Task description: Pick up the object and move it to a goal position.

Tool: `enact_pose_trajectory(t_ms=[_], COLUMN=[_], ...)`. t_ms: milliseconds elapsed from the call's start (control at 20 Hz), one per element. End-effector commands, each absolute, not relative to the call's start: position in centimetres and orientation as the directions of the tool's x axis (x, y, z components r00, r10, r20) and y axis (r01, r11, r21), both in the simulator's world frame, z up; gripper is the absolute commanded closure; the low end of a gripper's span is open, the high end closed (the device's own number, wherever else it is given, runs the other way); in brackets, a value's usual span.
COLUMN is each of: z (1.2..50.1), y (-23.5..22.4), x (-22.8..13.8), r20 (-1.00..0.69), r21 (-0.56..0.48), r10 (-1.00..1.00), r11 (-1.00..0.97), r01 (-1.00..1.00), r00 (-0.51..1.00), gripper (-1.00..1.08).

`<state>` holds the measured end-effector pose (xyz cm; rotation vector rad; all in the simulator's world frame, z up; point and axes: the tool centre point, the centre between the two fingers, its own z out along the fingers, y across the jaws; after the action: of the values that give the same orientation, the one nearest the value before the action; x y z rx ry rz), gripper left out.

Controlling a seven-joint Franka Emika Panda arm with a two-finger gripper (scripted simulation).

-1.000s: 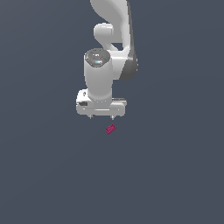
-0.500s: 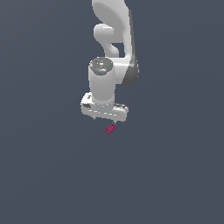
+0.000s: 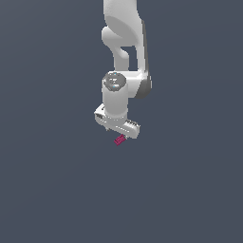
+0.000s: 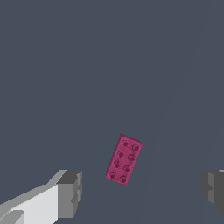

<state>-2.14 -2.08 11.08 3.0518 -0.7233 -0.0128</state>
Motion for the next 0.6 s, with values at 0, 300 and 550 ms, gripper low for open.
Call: enact_pose_trajectory(t_ms=[0,300,550], z=[10.1,8.2,7.1], y=[-1.8,-1.1,-0.8], x=[-2.4,-3.1,-3.6], r20=[-0.006,-0.004,-0.002], r21=[0.005,0.002,0.001], r10=[-0.51,-0.631,-0.696], r11=[-0.86,-0.776,-0.718], r01=[-0.51,-0.631,-0.696], r00=[0.86,0.776,0.718], gripper=[-0.92,-0.92,-0.92])
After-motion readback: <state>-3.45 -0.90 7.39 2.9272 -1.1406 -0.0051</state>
